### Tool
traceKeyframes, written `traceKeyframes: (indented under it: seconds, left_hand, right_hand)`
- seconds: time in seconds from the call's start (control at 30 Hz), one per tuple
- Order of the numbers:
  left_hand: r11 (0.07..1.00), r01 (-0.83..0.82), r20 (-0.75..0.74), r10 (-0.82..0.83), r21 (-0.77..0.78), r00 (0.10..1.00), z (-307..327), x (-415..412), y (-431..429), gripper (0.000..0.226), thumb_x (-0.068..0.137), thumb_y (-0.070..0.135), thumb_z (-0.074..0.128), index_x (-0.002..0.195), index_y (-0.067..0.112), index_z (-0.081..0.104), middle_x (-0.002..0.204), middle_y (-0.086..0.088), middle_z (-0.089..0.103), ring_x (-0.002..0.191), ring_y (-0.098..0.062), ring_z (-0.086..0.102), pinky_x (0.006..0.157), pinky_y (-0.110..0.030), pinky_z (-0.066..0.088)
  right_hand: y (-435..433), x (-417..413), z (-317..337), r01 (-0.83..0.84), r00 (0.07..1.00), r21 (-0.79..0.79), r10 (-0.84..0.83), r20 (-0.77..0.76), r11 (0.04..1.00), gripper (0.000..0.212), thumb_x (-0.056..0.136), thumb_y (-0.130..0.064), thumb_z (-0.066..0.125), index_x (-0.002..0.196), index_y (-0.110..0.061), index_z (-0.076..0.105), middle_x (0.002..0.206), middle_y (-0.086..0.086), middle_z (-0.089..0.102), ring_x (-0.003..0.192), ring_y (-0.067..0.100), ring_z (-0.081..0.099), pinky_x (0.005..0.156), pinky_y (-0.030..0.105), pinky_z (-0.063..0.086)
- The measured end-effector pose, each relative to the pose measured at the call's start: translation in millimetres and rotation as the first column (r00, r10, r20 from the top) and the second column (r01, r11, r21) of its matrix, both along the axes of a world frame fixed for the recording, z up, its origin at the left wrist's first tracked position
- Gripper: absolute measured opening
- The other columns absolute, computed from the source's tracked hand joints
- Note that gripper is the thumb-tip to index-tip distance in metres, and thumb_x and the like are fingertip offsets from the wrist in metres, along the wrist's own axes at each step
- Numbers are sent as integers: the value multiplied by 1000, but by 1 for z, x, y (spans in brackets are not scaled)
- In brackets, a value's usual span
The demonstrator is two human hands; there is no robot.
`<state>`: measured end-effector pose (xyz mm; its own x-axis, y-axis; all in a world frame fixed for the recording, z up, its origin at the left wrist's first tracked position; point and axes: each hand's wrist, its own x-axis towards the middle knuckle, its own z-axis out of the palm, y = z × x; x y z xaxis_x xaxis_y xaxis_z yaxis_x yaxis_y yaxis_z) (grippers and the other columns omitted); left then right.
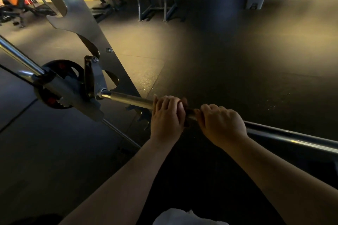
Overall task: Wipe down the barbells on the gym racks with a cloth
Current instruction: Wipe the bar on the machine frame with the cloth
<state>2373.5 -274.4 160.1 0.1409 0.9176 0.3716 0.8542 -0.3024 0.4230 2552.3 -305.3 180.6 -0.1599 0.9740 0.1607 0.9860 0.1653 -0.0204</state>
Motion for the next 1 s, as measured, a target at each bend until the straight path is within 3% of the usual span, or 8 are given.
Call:
traceKeyframes:
  seconds: [0.13, 0.3, 0.4, 0.53, 0.67, 0.8, 0.93, 1.0]
  left_hand:
    - [1000, -28, 84, 28, -7, 996, -5, 33, -9, 32, 104, 31, 36, 111, 18, 63, 118, -2, 63, 136, -26, 44, 124, -53, 17]
    - [985, 146, -34, -144, 94, 989, -7, -2, 2, 28, 107, 31, 40, 115, 18, 63, 118, 1, 64, 129, -20, 51, 124, -52, 18]
    - [994, 64, 60, -69, 86, 996, -8, 5, 1, 25, 106, 29, 41, 109, 19, 64, 113, 2, 64, 125, -19, 52, 127, -47, 10]
    - [1000, 0, 179, -1, 4, 984, -11, 32, -10, 24, 106, 28, 42, 114, 18, 63, 120, -1, 62, 141, -25, 37, 127, -44, 1]
    - [992, 117, 88, -113, -44, 990, -13, 23, -20, 32, 105, 33, 42, 130, 18, 55, 137, -1, 54, 151, -25, 23, 127, -47, 5]
    - [993, 119, -45, -119, -17, 992, -10, 0, -13, 36, 107, 39, 35, 131, 21, 55, 138, 1, 56, 146, -21, 35, 126, -50, 16]
    - [998, -44, 160, 50, -43, 986, -7, 26, -22, 27, 108, 31, 38, 125, 21, 57, 133, 2, 56, 146, -18, 30, 124, -51, 22]
    - [994, -86, 231, 99, -69, 968, -9, 47, -29, 28, 107, 29, 38, 125, 19, 57, 134, 1, 54, 150, -21, 24, 125, -52, 19]
  right_hand:
    - [1, 2, 1, -7, 1000, -92, 5, -23, 996, 23, 105, -51, 42, 108, -30, 52, 90, -10, 57, 73, 8, 57, 69, 26, 52]
    - [-1, -5, -4, 53, 999, 34, -53, -1, 998, 41, 104, -51, 21, 94, -30, 54, 76, -11, 53, 60, 6, 52, 59, 27, 50]
    - [-1, -7, -1, 73, 997, -9, -73, -11, 997, 40, 104, -51, 20, 95, -30, 53, 79, -10, 54, 63, 7, 53, 63, 29, 52]
    - [3, -10, 2, 126, 992, -108, -125, 13, 986, 28, 107, -49, 30, 99, -30, 49, 87, -9, 57, 70, 10, 56, 69, 31, 52]
    - [8, -12, 6, 203, 967, -250, -233, -99, 947, 27, 109, -48, 27, 96, -30, 43, 83, -9, 54, 68, 10, 51, 68, 32, 44]
    - [5, -9, 13, 161, 970, -286, -205, -131, 945, 33, 109, -51, 27, 99, -28, 49, 82, -8, 57, 68, 10, 57, 66, 33, 48]
    - [-6, 7, 18, 178, 984, -301, -160, 85, 937, 42, 106, -59, 22, 100, -28, 50, 88, -4, 60, 75, 14, 59, 85, 40, 52]
    - [-10, 20, 21, 187, 982, -304, -174, 70, 934, 47, 105, -61, 17, 99, -29, 50, 85, -6, 60, 72, 12, 60, 81, 38, 52]
